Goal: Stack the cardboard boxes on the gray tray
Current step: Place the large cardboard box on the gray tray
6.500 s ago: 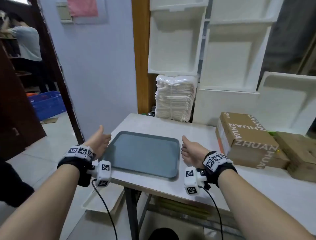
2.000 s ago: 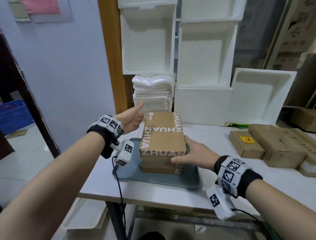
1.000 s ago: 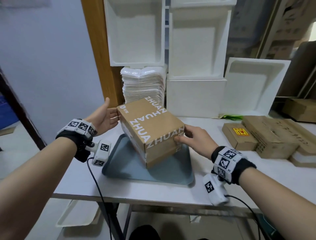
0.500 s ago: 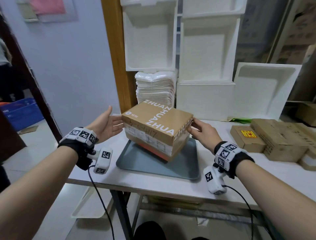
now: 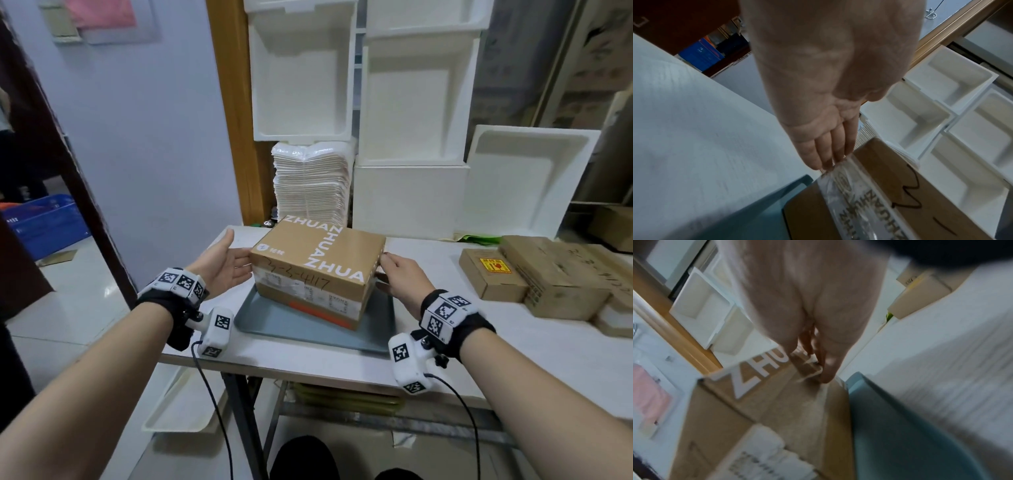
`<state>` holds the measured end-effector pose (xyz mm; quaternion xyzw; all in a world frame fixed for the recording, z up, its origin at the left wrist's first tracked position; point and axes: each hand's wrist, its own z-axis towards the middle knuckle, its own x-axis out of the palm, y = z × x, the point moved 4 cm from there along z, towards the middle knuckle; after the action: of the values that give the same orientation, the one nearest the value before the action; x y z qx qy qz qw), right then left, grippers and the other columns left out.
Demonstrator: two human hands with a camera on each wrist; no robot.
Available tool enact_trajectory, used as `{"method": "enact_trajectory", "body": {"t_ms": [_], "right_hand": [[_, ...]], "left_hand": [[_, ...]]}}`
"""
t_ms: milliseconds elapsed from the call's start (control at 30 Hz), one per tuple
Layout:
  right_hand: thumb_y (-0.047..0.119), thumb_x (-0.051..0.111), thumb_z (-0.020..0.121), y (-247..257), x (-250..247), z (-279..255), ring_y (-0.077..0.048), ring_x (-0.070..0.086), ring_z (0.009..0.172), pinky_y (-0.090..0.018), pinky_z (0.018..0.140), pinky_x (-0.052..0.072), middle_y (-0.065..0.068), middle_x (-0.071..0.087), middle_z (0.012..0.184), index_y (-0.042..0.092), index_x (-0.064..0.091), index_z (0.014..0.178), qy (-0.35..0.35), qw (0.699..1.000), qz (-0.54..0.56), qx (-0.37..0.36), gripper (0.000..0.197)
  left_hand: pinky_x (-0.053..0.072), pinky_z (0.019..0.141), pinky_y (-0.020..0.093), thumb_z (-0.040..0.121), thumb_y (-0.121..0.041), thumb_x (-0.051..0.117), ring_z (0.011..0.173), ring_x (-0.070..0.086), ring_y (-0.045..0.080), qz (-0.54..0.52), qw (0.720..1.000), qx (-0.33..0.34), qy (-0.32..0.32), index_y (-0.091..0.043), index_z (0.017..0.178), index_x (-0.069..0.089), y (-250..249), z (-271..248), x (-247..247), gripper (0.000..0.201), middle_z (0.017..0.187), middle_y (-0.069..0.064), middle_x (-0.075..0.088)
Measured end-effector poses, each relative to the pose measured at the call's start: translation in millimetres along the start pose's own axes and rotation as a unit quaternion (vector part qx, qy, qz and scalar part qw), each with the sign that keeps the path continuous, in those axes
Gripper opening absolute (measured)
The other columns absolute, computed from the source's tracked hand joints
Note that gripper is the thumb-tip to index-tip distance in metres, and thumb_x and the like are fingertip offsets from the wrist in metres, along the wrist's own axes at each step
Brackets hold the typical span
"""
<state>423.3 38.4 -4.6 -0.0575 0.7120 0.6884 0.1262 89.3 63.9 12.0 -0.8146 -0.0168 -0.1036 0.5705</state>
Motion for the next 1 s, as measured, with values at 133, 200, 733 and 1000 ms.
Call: {"method": "enact_trajectory", "body": {"t_ms": [133,200,733,1000], "right_hand": [[0.053,0.040,0.097,16.0,11.8,-20.5,-0.021,0.066,0.110,-0.040,0.106,0.047,-0.003,0.070,0.118,0.009,0.062,0.125,0.011,0.993,0.096,0.072,0.057],[0.055,0.036,0.099,15.2,14.1,-21.0,-0.013,0.064,0.107,-0.034,0.108,0.043,0.002,0.071,0.114,0.010,0.060,0.126,0.015,0.989,0.117,0.085,0.058],[0.075,0.028,0.090,30.3,23.4,-26.4,-0.021,0.075,0.063,-0.035,0.053,0.058,-0.006,0.078,0.078,0.019,0.068,0.104,0.021,0.961,0.222,0.164,0.071],[0.075,0.031,0.089,26.7,28.3,-40.5,-0.027,0.074,0.088,-0.048,0.079,0.060,-0.009,0.076,0.101,0.017,0.065,0.117,-0.016,0.961,0.214,0.173,0.073]], "left_hand": [[0.028,0.116,0.038,0.093,-0.068,0.012,0.128,0.051,0.025,-0.005,1.000,0.017,0.002,-0.007,0.141,0.045,3.6,12.0,11.8,0.085,0.133,0.011,0.059],[0.032,0.113,0.038,0.092,-0.069,0.010,0.124,0.053,0.024,0.007,1.000,0.016,0.016,-0.013,0.136,0.050,6.9,15.9,20.4,0.082,0.126,0.008,0.064],[0.036,0.108,0.042,0.089,-0.074,0.010,0.121,0.057,0.024,0.023,0.995,-0.001,0.101,-0.028,0.124,0.059,24.5,-9.5,44.5,0.076,0.127,0.005,0.066],[0.034,0.110,0.043,0.085,-0.078,0.007,0.122,0.056,0.025,0.055,0.993,-0.010,0.107,-0.026,0.123,0.060,28.7,-23.7,44.9,0.083,0.128,0.007,0.065]]}}
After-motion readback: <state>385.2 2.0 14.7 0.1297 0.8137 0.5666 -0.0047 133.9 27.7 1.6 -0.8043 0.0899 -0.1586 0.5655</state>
